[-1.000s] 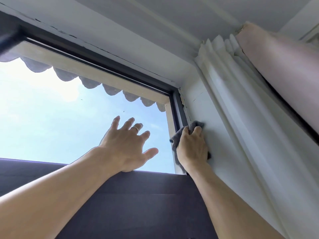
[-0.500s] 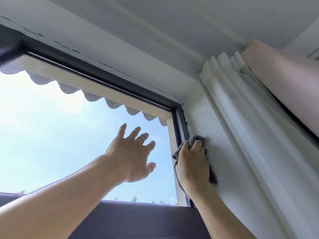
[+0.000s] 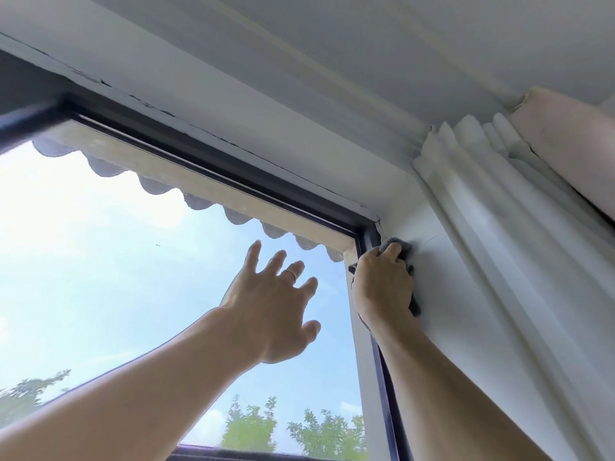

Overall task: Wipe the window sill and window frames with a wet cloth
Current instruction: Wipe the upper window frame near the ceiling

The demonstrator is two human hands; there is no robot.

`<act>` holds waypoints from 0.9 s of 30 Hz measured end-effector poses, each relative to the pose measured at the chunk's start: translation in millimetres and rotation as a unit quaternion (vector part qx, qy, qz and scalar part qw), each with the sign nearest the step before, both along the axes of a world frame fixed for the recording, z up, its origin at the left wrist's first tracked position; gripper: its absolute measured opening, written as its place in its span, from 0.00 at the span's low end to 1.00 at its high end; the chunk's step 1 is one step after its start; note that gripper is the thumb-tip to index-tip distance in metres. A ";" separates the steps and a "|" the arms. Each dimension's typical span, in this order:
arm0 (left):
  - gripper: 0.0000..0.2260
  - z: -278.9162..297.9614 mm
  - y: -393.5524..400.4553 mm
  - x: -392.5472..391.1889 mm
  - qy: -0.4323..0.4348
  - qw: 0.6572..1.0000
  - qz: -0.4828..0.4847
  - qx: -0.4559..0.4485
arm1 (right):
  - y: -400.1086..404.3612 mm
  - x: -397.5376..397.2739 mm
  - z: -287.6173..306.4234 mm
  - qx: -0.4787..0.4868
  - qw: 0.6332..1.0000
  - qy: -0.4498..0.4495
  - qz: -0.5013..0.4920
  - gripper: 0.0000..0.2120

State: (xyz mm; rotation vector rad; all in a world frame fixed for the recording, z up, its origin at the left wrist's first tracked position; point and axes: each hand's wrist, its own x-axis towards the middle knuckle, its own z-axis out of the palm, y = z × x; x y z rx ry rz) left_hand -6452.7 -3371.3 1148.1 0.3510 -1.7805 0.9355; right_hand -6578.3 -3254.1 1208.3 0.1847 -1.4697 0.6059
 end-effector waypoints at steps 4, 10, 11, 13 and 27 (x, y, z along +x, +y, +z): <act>0.30 1.9 -0.6 7.3 0.002 1.000 0.001 -0.003 | -0.4 -8.6 -17.5 -0.010 1.000 0.005 -0.002 0.14; 0.29 16.8 -3.6 23.8 0.031 1.000 -0.004 -0.001 | 1.6 -4.2 39.3 0.008 1.000 0.014 -0.021 0.20; 0.29 17.3 -4.2 25.0 0.034 0.999 -0.007 0.002 | 1.5 -3.0 42.3 0.021 0.999 0.007 -0.024 0.21; 0.28 15.4 -5.9 27.5 0.037 0.999 -0.009 0.010 | 3.3 -3.3 37.9 0.037 0.999 0.003 -0.029 0.19; 0.27 32.6 -39.1 43.2 0.059 0.994 -0.024 0.085 | -6.0 28.2 89.9 -0.032 0.953 -0.002 0.302 0.20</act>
